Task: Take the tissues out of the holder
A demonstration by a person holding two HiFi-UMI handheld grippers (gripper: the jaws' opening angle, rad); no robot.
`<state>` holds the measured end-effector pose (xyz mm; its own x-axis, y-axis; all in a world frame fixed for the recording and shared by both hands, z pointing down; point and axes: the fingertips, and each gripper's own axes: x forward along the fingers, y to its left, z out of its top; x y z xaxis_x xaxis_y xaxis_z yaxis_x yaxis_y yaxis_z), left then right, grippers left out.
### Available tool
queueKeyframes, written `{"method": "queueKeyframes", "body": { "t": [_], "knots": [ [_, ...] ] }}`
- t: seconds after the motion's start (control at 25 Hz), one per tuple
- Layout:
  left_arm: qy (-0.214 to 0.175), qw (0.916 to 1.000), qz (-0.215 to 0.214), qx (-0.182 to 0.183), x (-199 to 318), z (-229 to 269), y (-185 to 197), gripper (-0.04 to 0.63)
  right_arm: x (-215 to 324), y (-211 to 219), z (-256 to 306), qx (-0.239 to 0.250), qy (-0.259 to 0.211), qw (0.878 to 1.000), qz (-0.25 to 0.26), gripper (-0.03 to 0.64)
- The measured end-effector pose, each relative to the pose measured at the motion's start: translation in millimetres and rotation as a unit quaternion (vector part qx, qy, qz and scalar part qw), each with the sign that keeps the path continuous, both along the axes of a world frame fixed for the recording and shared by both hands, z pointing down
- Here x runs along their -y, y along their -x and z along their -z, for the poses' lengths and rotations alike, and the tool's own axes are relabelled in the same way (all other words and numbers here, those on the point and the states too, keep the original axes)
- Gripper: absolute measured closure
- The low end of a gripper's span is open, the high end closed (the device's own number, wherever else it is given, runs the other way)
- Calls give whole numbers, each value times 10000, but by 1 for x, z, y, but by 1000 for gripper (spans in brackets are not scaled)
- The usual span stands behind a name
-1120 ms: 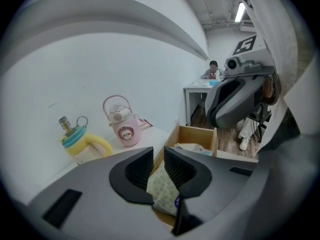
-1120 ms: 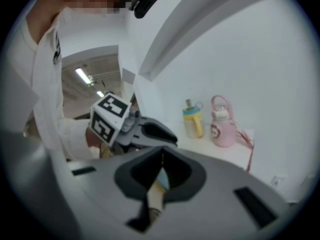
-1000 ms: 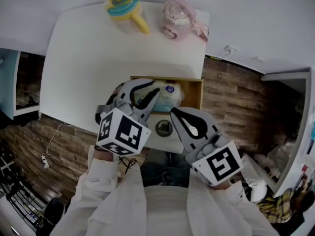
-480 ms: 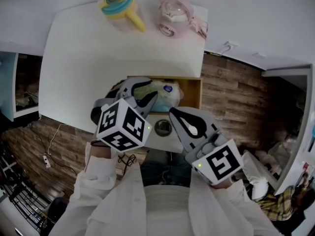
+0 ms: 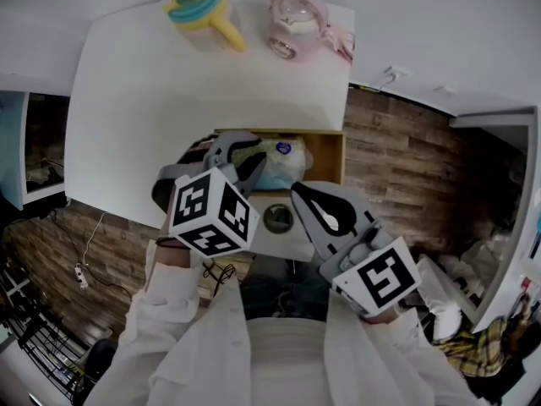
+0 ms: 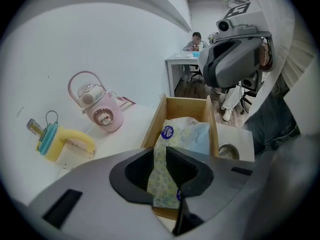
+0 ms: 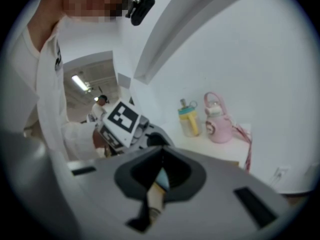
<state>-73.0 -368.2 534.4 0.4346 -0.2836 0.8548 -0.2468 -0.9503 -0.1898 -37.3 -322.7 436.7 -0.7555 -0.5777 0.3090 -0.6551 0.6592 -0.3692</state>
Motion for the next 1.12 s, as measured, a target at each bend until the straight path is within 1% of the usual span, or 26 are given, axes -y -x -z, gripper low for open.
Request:
{"method": "queueKeyframes", "body": {
  "t": [0.16,0.36,0.6,0.68,0.88,1.0,1.12],
  "knots": [
    [101,9999,-83,84,-4,-5,-1,554,-1,-1,1,24,6,10000,-32,604],
    [118,9998,-75,133,-4,-8,-1,577,-3,-2,1,10,7,10000,-36,604],
    [131,9998,12,116,-7,-7,1,583,-4,-2,5,14,-76,10000,-44,604],
    [141,9998,119,26,-6,-4,1,583,-6,-2,6,-7,-108,9999,-34,604],
    [152,9984,438,-331,-6,10,-1,583,-12,-5,11,5,-136,9999,-50,604],
    [109,9964,618,-574,-8,21,-1,583,-15,-6,18,14,-249,9997,-51,604],
    [21,9956,704,-622,-12,27,3,583,-19,-5,26,-12,-370,9993,-23,604]
  ]
}}
